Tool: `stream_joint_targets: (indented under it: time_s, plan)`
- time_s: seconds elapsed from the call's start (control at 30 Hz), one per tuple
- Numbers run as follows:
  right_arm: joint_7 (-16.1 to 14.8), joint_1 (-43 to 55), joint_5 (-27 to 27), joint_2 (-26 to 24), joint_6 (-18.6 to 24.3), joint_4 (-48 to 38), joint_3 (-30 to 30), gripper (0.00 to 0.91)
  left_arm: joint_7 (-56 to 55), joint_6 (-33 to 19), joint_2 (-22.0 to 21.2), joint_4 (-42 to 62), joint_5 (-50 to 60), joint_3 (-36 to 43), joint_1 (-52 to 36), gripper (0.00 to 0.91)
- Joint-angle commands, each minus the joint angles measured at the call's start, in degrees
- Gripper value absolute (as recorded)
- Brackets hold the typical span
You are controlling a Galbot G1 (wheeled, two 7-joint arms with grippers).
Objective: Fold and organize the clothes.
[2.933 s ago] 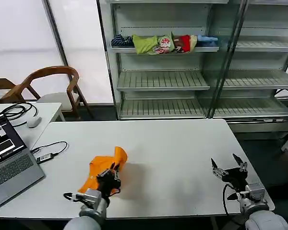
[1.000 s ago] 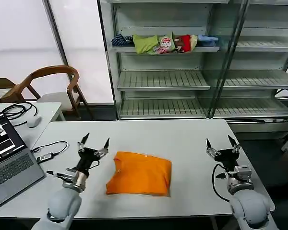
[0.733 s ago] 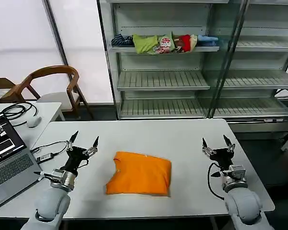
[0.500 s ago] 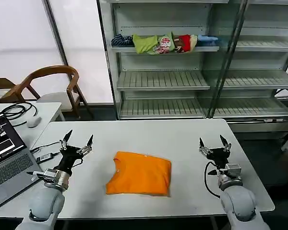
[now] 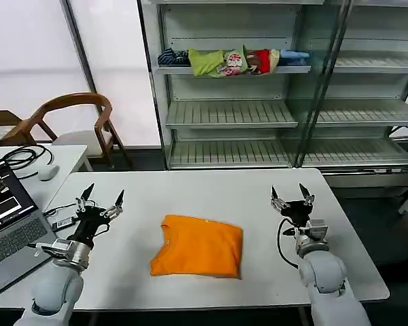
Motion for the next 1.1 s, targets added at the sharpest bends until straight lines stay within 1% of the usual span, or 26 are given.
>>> stream_joint_targets:
  time_s: [0.03, 0.17, 0.27, 0.57, 0.87, 1.1]
  plan:
    - [-0.22, 1.86, -0.96, 0.62, -2.72, -0.85, -0.30, 0.907, 0.38, 0.53, 0.01, -0.16, -0.88, -0.89, 0.88, 0.907]
    - [1.07, 1.81, -1.48, 0.52, -2.58, -0.42, 0.16, 0.907, 0.38, 0.68, -0.21, -0.49, -0.82, -0.68, 0.83, 0.907]
    - [1.43, 1.59, -1.53, 0.07, -2.32, 0.19, 0.20, 0.907, 0.38, 0.91, -0.35, -1.09, -0.81, -0.61, 0.80, 0.907]
    - [0.95, 0.81, -2.29, -0.47, -1.19, 0.55, 0.16, 0.907, 0.36, 0.85, -0.90, -1.67, -0.44, -0.53, 0.88, 0.907]
    - [1.29, 0.23, -2.23, -0.55, -1.11, 1.34, 0.13, 0.907, 0.30, 1.00, -1.14, -2.90, -0.50, -0.76, 1.42, 0.907]
    - [0.97, -0.74, -2.29, -0.63, -0.84, 1.86, 0.79, 0.907, 0.31, 0.99, -1.15, -2.97, -0.48, -0.47, 1.37, 0.907]
